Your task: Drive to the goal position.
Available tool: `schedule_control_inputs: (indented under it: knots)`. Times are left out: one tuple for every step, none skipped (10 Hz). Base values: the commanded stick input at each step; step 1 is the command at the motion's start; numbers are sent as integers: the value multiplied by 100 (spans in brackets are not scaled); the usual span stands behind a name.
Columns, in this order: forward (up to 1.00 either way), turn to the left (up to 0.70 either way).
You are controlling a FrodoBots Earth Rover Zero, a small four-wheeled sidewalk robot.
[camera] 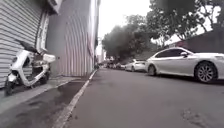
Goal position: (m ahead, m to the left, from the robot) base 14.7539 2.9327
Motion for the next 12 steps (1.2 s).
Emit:
schedule_control_inputs:
  knots:
    - [70, 0]
    - [70, 0]
    - [70, 0]
    - [70, 0]
    - [70, 0]
    - [70, 0]
    - [70, 0]
    - [70, 0]
    - [70, 0]
    - [70, -3]
    - [70, -13]
    - [70, -14]
